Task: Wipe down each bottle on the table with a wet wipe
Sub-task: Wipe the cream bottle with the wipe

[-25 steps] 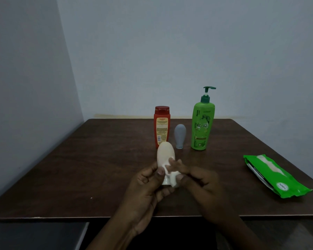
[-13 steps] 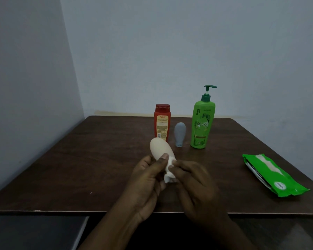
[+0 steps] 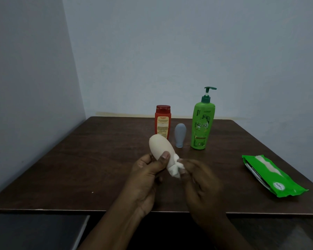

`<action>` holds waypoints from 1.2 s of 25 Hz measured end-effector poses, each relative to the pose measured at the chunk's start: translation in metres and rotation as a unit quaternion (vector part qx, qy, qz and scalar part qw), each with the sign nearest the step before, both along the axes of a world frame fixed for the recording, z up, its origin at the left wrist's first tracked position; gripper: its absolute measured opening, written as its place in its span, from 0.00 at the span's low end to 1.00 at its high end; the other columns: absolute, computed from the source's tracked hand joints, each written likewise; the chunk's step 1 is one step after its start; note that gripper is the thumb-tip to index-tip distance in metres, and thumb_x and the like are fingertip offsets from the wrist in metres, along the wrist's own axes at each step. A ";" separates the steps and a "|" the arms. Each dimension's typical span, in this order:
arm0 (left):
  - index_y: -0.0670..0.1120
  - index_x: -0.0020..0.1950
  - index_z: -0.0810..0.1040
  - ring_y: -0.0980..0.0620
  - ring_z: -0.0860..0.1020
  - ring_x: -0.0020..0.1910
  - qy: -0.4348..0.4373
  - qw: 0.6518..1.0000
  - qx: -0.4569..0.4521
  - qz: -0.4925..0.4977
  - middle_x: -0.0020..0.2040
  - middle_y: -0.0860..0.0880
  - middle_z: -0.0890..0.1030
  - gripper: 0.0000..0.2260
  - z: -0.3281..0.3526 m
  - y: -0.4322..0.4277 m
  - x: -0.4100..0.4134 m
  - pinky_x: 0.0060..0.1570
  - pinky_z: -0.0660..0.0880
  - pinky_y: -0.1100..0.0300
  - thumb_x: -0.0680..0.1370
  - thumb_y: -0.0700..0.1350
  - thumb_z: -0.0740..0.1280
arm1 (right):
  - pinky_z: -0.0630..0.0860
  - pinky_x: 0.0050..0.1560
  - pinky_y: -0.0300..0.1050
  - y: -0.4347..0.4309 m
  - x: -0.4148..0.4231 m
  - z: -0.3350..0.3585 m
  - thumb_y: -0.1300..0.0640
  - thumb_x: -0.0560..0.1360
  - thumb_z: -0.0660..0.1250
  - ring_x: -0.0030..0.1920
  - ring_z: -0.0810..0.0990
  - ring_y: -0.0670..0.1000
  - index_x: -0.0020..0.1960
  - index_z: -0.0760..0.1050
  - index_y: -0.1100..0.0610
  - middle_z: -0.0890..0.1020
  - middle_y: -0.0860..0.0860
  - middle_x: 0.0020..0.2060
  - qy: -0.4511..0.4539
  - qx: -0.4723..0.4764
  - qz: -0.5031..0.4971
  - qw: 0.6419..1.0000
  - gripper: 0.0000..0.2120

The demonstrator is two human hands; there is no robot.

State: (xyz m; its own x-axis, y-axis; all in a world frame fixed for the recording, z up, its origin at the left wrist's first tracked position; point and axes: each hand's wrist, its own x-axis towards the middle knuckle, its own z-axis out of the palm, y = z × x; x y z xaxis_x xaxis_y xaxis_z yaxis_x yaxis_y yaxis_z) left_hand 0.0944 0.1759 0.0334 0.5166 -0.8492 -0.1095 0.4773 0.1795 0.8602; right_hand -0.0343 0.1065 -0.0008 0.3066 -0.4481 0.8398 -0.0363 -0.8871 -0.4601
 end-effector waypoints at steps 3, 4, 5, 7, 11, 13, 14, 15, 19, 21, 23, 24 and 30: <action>0.43 0.56 0.83 0.47 0.83 0.49 -0.019 0.999 -0.032 0.011 0.52 0.43 0.88 0.16 -0.003 0.001 0.000 0.47 0.73 0.53 0.70 0.45 0.73 | 0.80 0.46 0.39 0.011 0.012 0.010 0.65 0.79 0.64 0.44 0.85 0.44 0.42 0.84 0.48 0.87 0.46 0.43 -0.126 0.416 0.076 0.898 0.16; 0.42 0.58 0.82 0.46 0.84 0.49 -0.024 0.999 -0.043 0.010 0.52 0.43 0.88 0.17 -0.003 0.003 -0.001 0.49 0.76 0.53 0.69 0.45 0.73 | 0.82 0.47 0.47 0.011 0.014 0.012 0.64 0.80 0.61 0.42 0.86 0.47 0.42 0.85 0.52 0.88 0.50 0.42 -0.153 0.537 0.139 0.818 0.17; 0.42 0.59 0.81 0.46 0.86 0.50 -0.034 0.998 -0.051 0.008 0.52 0.43 0.88 0.19 -0.005 0.004 0.000 0.52 0.78 0.53 0.69 0.44 0.73 | 0.83 0.48 0.55 0.010 0.015 0.014 0.64 0.80 0.59 0.42 0.87 0.52 0.44 0.84 0.56 0.88 0.54 0.42 -0.190 0.630 0.207 0.724 0.15; 0.40 0.61 0.80 0.46 0.86 0.54 -0.063 0.996 -0.057 0.000 0.54 0.43 0.87 0.18 -0.006 0.006 0.000 0.56 0.80 0.52 0.71 0.41 0.73 | 0.82 0.45 0.60 0.007 0.013 0.021 0.63 0.80 0.57 0.40 0.87 0.60 0.51 0.78 0.66 0.86 0.63 0.44 -0.260 0.726 0.307 0.558 0.12; 0.45 0.62 0.79 0.46 0.85 0.57 -0.087 0.994 -0.070 0.011 0.55 0.44 0.87 0.17 -0.004 0.008 0.002 0.59 0.81 0.51 0.74 0.36 0.72 | 0.84 0.45 0.51 0.005 0.010 0.020 0.63 0.80 0.63 0.47 0.87 0.56 0.54 0.79 0.61 0.86 0.59 0.49 -0.234 0.611 0.245 0.715 0.08; 0.44 0.61 0.80 0.46 0.85 0.54 -0.043 0.997 -0.070 0.015 0.53 0.44 0.87 0.19 0.000 0.008 0.001 0.59 0.80 0.48 0.69 0.38 0.73 | 0.80 0.48 0.36 0.007 0.006 0.015 0.61 0.78 0.68 0.51 0.84 0.46 0.52 0.81 0.51 0.85 0.49 0.49 -0.095 0.346 0.077 0.930 0.07; 0.43 0.59 0.81 0.46 0.86 0.52 -0.029 0.997 -0.070 0.018 0.51 0.44 0.88 0.19 0.002 0.009 0.001 0.58 0.81 0.48 0.68 0.39 0.74 | 0.77 0.49 0.32 0.007 0.003 0.011 0.60 0.78 0.68 0.52 0.82 0.42 0.54 0.80 0.49 0.84 0.45 0.50 -0.042 0.197 0.014 0.979 0.08; 0.43 0.59 0.81 0.46 0.86 0.51 -0.023 0.997 -0.071 0.019 0.50 0.44 0.88 0.20 0.004 0.009 0.002 0.56 0.81 0.49 0.67 0.39 0.74 | 0.75 0.50 0.29 0.005 0.001 0.006 0.60 0.77 0.68 0.54 0.80 0.40 0.56 0.79 0.50 0.82 0.44 0.52 -0.014 0.093 -0.020 0.995 0.09; 0.42 0.62 0.79 0.45 0.85 0.55 -0.017 0.996 -0.086 0.005 0.55 0.42 0.87 0.23 0.009 0.009 0.003 0.57 0.82 0.51 0.66 0.37 0.74 | 0.79 0.48 0.38 0.008 0.004 0.004 0.55 0.78 0.67 0.50 0.83 0.43 0.54 0.81 0.48 0.85 0.46 0.47 -0.064 0.180 -0.001 0.982 0.07; 0.42 0.61 0.80 0.47 0.85 0.56 -0.036 0.996 -0.085 0.012 0.55 0.43 0.87 0.23 0.007 0.008 -0.001 0.57 0.82 0.52 0.66 0.37 0.74 | 0.82 0.42 0.49 0.008 0.008 0.013 0.54 0.81 0.64 0.41 0.85 0.50 0.50 0.83 0.52 0.87 0.52 0.41 -0.118 0.380 0.076 0.914 0.09; 0.41 0.61 0.79 0.47 0.85 0.55 -0.025 0.995 -0.096 0.015 0.56 0.42 0.86 0.21 0.005 0.008 -0.004 0.55 0.82 0.54 0.68 0.37 0.73 | 0.80 0.32 0.47 0.004 0.005 0.023 0.56 0.83 0.57 0.31 0.82 0.54 0.50 0.81 0.60 0.85 0.58 0.35 -0.102 0.582 0.185 0.785 0.15; 0.41 0.62 0.79 0.47 0.85 0.55 -0.003 0.995 -0.103 0.015 0.57 0.41 0.86 0.20 0.005 0.008 -0.003 0.54 0.82 0.55 0.70 0.36 0.72 | 0.77 0.27 0.43 0.001 0.002 0.026 0.57 0.82 0.56 0.27 0.80 0.52 0.49 0.80 0.64 0.83 0.59 0.32 -0.087 0.644 0.223 0.727 0.17; 0.34 0.63 0.77 0.42 0.86 0.50 0.129 0.988 -0.090 -0.004 0.54 0.36 0.86 0.18 0.010 0.008 0.000 0.43 0.85 0.51 0.73 0.35 0.69 | 0.76 0.50 0.32 -0.003 -0.018 0.017 0.60 0.79 0.67 0.50 0.81 0.41 0.57 0.81 0.58 0.84 0.46 0.49 -0.012 0.075 -0.056 0.996 0.08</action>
